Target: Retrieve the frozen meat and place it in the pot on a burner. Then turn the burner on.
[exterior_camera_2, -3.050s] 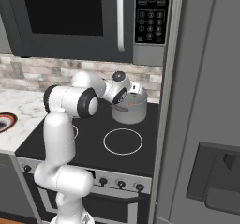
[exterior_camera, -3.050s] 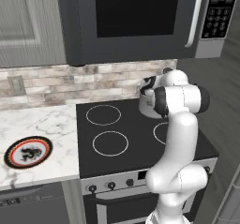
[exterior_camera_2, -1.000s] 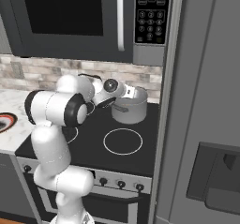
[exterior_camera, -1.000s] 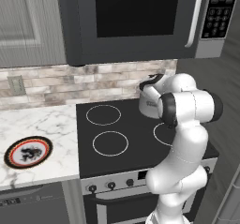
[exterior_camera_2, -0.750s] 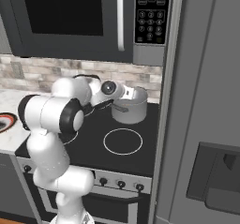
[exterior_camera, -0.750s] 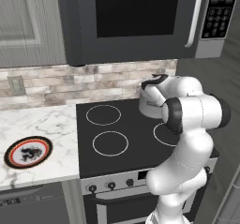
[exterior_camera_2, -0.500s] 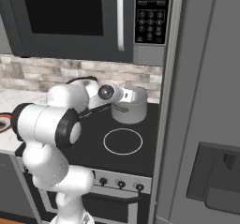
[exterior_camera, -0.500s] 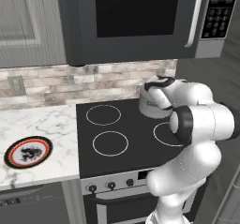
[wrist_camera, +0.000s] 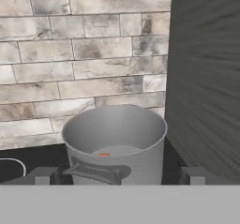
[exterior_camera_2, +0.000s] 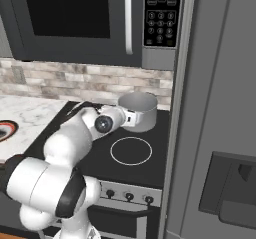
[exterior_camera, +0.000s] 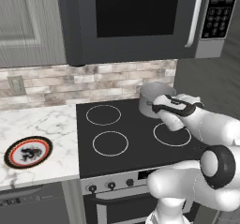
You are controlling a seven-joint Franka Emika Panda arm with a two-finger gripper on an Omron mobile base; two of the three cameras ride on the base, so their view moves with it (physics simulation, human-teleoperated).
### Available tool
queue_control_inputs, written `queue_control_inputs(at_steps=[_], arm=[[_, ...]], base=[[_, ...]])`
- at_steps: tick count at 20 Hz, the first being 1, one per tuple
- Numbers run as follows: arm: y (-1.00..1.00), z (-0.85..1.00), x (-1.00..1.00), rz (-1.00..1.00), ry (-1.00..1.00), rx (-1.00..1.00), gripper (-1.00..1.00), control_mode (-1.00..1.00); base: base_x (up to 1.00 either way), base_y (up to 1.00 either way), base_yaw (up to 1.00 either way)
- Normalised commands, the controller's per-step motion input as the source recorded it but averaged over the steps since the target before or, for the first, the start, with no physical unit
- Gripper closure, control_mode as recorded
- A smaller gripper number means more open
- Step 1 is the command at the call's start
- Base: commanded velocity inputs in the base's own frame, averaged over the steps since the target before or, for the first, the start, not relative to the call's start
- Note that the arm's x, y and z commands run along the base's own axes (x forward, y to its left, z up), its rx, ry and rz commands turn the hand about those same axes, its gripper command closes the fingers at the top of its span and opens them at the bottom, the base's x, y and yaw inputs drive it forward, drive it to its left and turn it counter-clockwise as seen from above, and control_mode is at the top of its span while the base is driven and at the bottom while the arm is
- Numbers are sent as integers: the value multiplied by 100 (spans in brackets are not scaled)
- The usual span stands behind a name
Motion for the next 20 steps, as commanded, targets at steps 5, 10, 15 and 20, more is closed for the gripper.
queue_control_inputs(at_steps=[5, 10, 15, 20], arm=[[0, 52, -85, 0, -10, 0, -100, -100], [0, 59, -77, 0, -8, 0, -100, -100], [0, 65, -65, 0, 0, 1, -100, -100], [0, 36, -52, -2, 2, 4, -100, -100]], base=[[0, 0, 0], [0, 0, 0], [0, 0, 0], [0, 0, 0]])
